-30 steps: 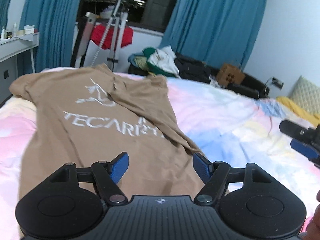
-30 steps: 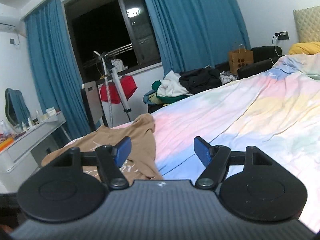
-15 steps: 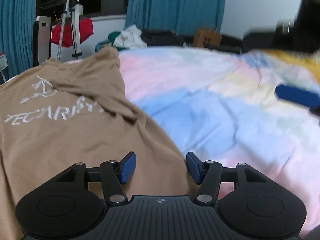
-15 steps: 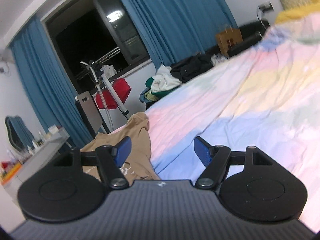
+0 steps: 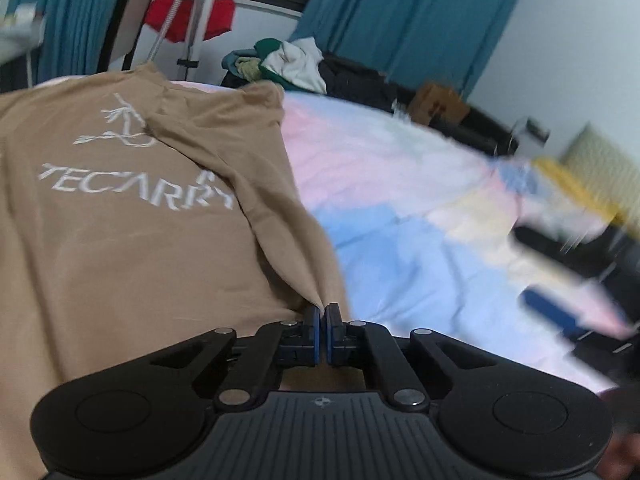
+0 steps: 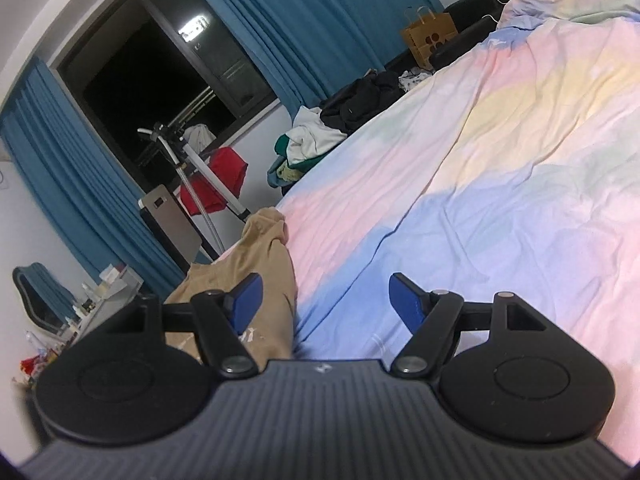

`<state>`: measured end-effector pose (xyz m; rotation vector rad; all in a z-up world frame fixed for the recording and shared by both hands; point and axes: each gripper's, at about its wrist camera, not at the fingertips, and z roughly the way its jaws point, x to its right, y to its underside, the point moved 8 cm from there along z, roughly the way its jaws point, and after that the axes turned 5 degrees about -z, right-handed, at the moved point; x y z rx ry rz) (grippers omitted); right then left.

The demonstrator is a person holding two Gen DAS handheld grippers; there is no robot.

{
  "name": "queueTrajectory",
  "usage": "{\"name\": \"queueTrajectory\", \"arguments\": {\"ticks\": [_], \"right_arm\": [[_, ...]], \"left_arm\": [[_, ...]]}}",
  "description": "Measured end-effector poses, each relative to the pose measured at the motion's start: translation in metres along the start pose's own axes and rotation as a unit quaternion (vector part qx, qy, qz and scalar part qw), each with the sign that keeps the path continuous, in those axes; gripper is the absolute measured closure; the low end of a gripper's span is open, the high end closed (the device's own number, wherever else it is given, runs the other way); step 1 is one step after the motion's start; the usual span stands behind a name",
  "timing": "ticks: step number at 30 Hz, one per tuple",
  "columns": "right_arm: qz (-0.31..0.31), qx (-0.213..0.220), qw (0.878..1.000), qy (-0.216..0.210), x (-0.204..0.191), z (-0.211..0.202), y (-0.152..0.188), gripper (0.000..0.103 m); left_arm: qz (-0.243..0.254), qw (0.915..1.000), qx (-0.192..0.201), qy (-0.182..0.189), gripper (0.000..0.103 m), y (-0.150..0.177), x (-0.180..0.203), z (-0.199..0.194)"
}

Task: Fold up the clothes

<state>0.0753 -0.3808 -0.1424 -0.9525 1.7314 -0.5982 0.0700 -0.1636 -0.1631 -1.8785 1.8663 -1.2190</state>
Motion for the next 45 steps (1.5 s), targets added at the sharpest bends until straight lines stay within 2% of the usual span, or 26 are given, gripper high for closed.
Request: {"name": "queueTrajectory", "arguments": {"ticks": [4, 6, 9, 13, 15, 17, 20, 22, 23, 27, 29, 30, 36, 38, 40, 43, 45], "right_arm": [[-0.009, -0.012, 1.000, -0.003, -0.004, 0.002, 0.003, 0.030], [-0.015, -0.021, 1.000, -0.004, -0.008, 0.004, 0.006, 0.030], [-0.027, -0.034, 0.999, 0.001, -0.013, 0.008, 0.010, 0.030], [-0.037, -0.047, 0.998, -0.004, -0.020, 0.008, 0.014, 0.030], [-0.043, -0.049, 0.998, -0.006, -0.023, 0.007, 0.015, 0.030], [-0.050, -0.053, 0.997, -0.010, -0.026, 0.007, 0.016, 0.030], [-0.065, -0.068, 0.995, -0.024, -0.033, 0.010, 0.021, 0.031], [-0.098, -0.102, 0.988, -0.058, -0.050, 0.015, 0.034, 0.031], [-0.126, -0.116, 0.982, -0.073, -0.061, 0.017, 0.042, 0.035], [-0.239, -0.172, 0.949, -0.118, -0.101, 0.020, 0.080, 0.059], [-0.261, -0.205, 0.934, -0.134, -0.112, 0.026, 0.097, 0.070], [-0.264, -0.224, 0.928, -0.140, -0.114, 0.030, 0.105, 0.071], [-0.263, -0.304, 0.899, -0.174, -0.116, 0.045, 0.137, 0.072], [-0.268, -0.327, 0.889, -0.176, -0.118, 0.052, 0.151, 0.072], [-0.271, -0.338, 0.884, -0.175, -0.118, 0.057, 0.159, 0.072], [-0.263, -0.348, 0.881, -0.183, -0.116, 0.062, 0.164, 0.072], [-0.261, -0.352, 0.879, -0.187, -0.116, 0.064, 0.166, 0.072]], "left_arm": [[-0.058, 0.9983, -0.010, 0.000, 0.101, -0.014, -0.043, -0.035], [-0.071, 0.9968, -0.018, -0.031, 0.101, -0.014, -0.073, -0.037], [-0.101, 0.9908, -0.057, -0.070, 0.100, -0.002, -0.114, -0.020], [-0.114, 0.9893, -0.068, -0.062, 0.098, 0.002, -0.122, -0.014], [-0.097, 0.9917, -0.062, -0.058, 0.087, 0.000, -0.112, -0.023], [-0.081, 0.9940, -0.054, -0.050, 0.064, -0.001, -0.100, -0.034], [-0.058, 0.9965, -0.038, -0.046, 0.057, -0.003, -0.087, -0.047], [-0.071, 0.9962, -0.029, -0.041, 0.054, -0.011, -0.088, -0.052], [-0.082, 0.9954, -0.023, -0.042, 0.050, -0.021, -0.093, -0.051], [-0.128, 0.9908, -0.006, -0.042, 0.043, -0.068, -0.111, -0.032], [-0.156, 0.9868, -0.003, -0.045, 0.034, -0.093, -0.125, -0.014], [-0.167, 0.9848, -0.008, -0.046, 0.032, -0.104, -0.133, 0.001], [-0.235, 0.9706, -0.014, -0.052, 0.032, -0.154, -0.165, 0.092], [-0.263, 0.9634, -0.017, -0.047, 0.037, -0.164, -0.173, 0.122], [-0.275, 0.9600, -0.021, -0.047, 0.044, -0.168, -0.176, 0.146], [-0.248, 0.9673, -0.006, -0.053, 0.045, -0.178, -0.173, 0.172], [-0.219, 0.9739, 0.005, -0.059, 0.067, -0.183, -0.169, 0.182]]}}
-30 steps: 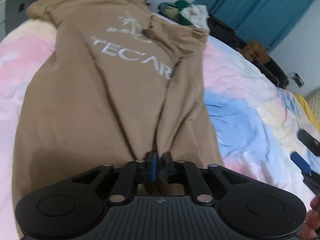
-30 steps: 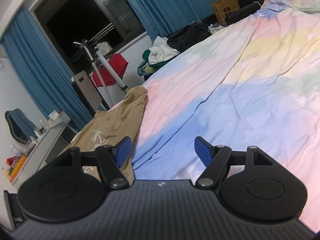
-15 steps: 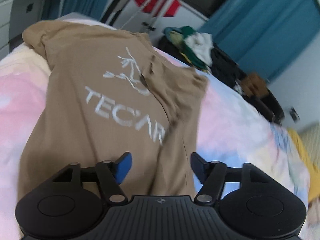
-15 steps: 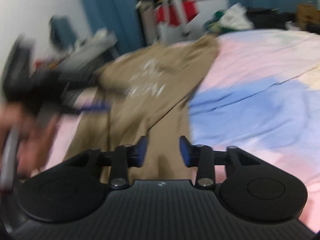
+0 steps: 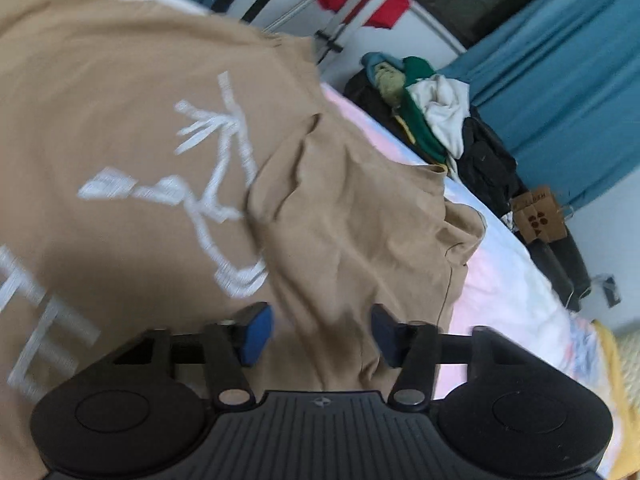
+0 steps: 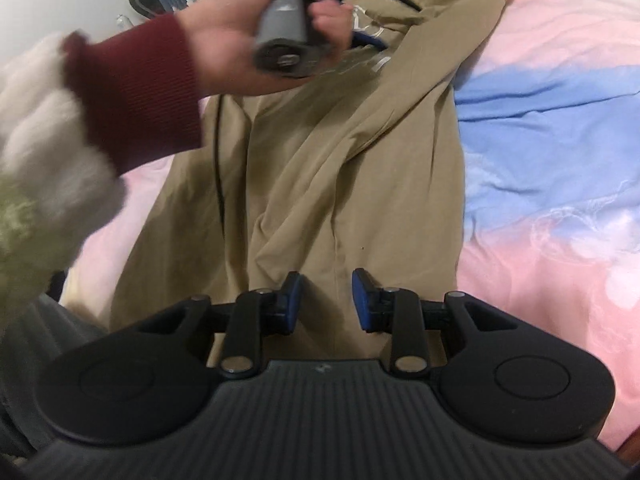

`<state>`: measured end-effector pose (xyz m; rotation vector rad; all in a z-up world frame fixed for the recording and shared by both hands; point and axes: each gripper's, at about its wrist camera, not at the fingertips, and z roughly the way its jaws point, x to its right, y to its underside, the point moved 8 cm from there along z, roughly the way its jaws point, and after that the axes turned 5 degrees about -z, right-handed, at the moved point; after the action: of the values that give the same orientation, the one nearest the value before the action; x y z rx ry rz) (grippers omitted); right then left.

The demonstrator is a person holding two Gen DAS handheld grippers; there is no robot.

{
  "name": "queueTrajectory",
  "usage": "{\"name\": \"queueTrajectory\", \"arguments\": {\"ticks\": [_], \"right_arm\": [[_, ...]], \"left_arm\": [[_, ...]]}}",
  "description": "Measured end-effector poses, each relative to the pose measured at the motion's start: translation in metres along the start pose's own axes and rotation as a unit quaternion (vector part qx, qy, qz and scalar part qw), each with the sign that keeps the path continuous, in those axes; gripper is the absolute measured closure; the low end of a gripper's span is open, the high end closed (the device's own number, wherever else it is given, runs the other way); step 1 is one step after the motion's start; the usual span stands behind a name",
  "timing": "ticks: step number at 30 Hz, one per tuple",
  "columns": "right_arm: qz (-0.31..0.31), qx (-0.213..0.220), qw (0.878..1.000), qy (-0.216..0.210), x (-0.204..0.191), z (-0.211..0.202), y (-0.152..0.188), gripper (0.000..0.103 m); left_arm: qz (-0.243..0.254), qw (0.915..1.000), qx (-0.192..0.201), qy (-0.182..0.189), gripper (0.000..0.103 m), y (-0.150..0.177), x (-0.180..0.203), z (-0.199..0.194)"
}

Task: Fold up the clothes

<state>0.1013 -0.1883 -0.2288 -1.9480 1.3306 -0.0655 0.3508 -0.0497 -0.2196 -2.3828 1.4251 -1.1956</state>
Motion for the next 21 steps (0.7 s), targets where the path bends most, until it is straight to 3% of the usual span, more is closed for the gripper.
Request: {"name": "queueTrajectory", "arguments": {"ticks": [1, 2, 4, 5, 8, 11, 15, 18, 21], "right_arm": [[-0.001, -0.001, 1.000, -0.001, -0.001, 0.001, 0.000, 0.072], [-0.002, -0.001, 1.000, -0.001, -0.001, 0.001, 0.001, 0.072], [-0.003, -0.001, 1.000, -0.001, -0.002, 0.000, 0.002, 0.072], [-0.004, -0.001, 1.000, -0.001, -0.003, -0.001, 0.003, 0.072], [-0.023, -0.003, 1.000, 0.009, -0.010, -0.001, 0.004, 0.072], [-0.028, -0.004, 1.000, 0.010, -0.013, -0.001, 0.005, 0.072], [-0.008, -0.004, 1.000, -0.003, -0.008, 0.002, 0.007, 0.072], [0.011, -0.003, 1.000, -0.016, -0.001, 0.004, 0.005, 0.071], [0.022, 0.002, 0.999, -0.026, 0.000, 0.001, 0.005, 0.071]], "left_arm": [[0.008, 1.0000, 0.000, -0.001, 0.095, -0.001, 0.002, 0.003], [0.019, 0.9997, 0.012, 0.007, 0.100, -0.005, 0.006, 0.000], [0.040, 0.9982, 0.036, 0.025, 0.101, -0.013, 0.015, -0.008], [0.066, 0.9951, 0.068, 0.028, 0.101, -0.019, 0.023, -0.017], [0.083, 0.9915, 0.100, 0.005, 0.101, -0.043, 0.030, -0.026], [0.071, 0.9886, 0.115, -0.065, 0.101, -0.065, 0.015, -0.017], [0.075, 0.9856, 0.081, -0.128, 0.101, -0.068, -0.021, 0.011], [0.072, 0.9893, 0.079, -0.099, 0.096, -0.064, -0.032, -0.002], [0.068, 0.9927, 0.074, -0.066, 0.084, -0.059, -0.043, -0.022]]}}
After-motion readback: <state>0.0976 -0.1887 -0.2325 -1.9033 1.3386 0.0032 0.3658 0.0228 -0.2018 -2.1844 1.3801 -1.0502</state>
